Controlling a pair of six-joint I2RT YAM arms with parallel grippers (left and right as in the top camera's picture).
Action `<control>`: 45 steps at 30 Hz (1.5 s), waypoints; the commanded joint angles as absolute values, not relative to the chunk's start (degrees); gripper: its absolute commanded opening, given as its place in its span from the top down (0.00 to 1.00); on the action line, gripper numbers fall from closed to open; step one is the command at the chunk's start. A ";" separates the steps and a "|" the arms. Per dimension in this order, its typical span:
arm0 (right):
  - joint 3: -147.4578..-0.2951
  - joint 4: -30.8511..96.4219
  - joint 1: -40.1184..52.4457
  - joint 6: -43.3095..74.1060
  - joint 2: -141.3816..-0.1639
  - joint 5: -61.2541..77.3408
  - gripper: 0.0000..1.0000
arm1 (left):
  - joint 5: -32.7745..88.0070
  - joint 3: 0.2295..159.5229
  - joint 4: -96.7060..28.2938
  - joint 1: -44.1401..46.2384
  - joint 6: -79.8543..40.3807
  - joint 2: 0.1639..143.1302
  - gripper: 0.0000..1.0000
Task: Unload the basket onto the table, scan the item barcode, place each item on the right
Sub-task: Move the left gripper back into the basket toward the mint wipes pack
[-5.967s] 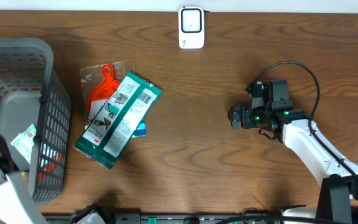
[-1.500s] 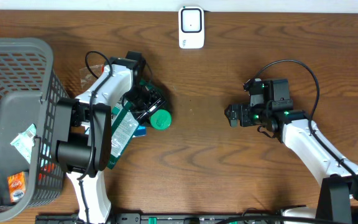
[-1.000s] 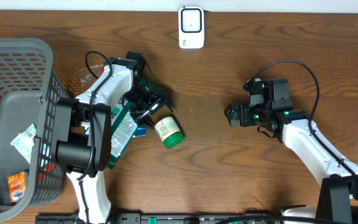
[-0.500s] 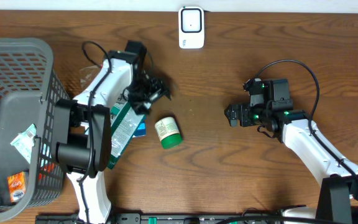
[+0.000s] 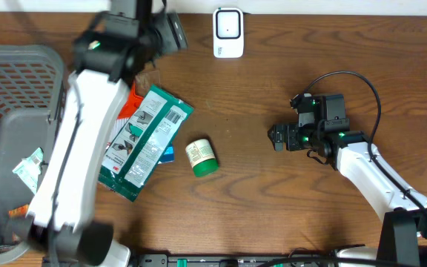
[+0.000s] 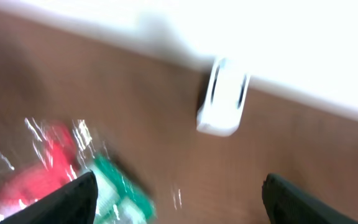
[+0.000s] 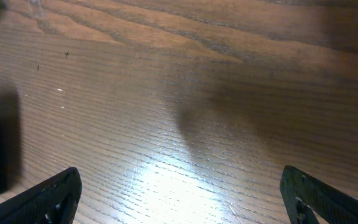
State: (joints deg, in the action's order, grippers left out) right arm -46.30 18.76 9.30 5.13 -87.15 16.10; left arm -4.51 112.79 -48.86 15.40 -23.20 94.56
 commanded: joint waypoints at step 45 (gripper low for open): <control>-45.95 21.67 9.85 3.16 -87.37 10.81 0.01 | -31.20 50.00 0.89 -19.20 10.26 38.20 0.03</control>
State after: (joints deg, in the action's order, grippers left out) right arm -46.30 21.65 9.30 3.36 -87.15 11.46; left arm -31.42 52.64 -0.43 -16.19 8.45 38.24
